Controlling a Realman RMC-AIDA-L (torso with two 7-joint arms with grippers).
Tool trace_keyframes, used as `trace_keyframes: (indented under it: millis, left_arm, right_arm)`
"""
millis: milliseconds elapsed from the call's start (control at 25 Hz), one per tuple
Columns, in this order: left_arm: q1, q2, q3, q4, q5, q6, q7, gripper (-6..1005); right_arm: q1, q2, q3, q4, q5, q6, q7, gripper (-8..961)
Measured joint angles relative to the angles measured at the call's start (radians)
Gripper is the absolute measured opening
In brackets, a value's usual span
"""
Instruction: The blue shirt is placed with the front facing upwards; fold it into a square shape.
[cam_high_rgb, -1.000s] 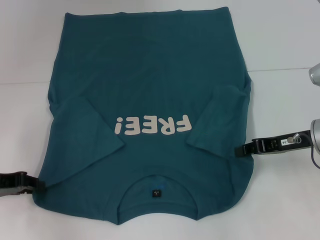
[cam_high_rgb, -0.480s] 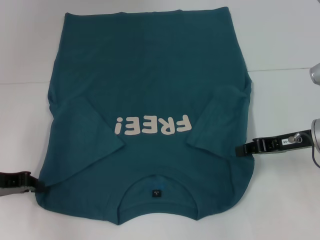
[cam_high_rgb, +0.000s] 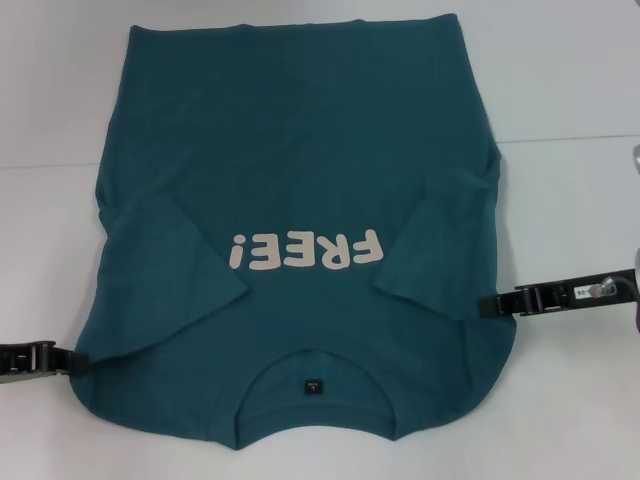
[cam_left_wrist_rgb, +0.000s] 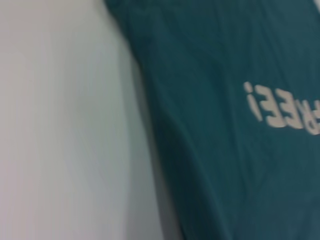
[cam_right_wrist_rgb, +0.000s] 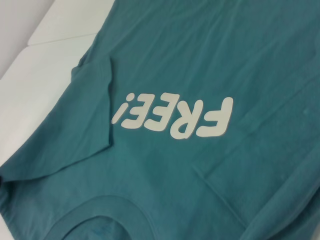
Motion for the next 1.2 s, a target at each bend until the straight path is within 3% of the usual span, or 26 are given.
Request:
trace_keyframes:
  millis: [280, 480, 760, 1200]
  left_arm:
    - [0.069, -0.004, -0.104, -0.013, -0.082, 0.045, 0.228, 18]
    - [0.123, -0.008, -0.171, -0.071, -0.119, 0.073, 0.412, 17]
    - [0.178, -0.018, -0.191, -0.083, -0.141, 0.147, 0.555, 18]
    - [0.252, -0.021, -0.310, -0.113, -0.164, 0.330, 0.821, 18]
  right_arm:
    - [-0.134, 0.037, 0.000, -0.139, 0.112, -0.048, -0.154, 37]
    - [-0.222, 0.042, 0.004, -0.143, 0.220, -0.080, -0.314, 37]
    - [-0.304, 0.057, 0.022, -0.130, 0.262, -0.121, -0.478, 36]
    - [-0.386, 0.053, 0.205, -0.041, 0.261, -0.276, -0.786, 36]
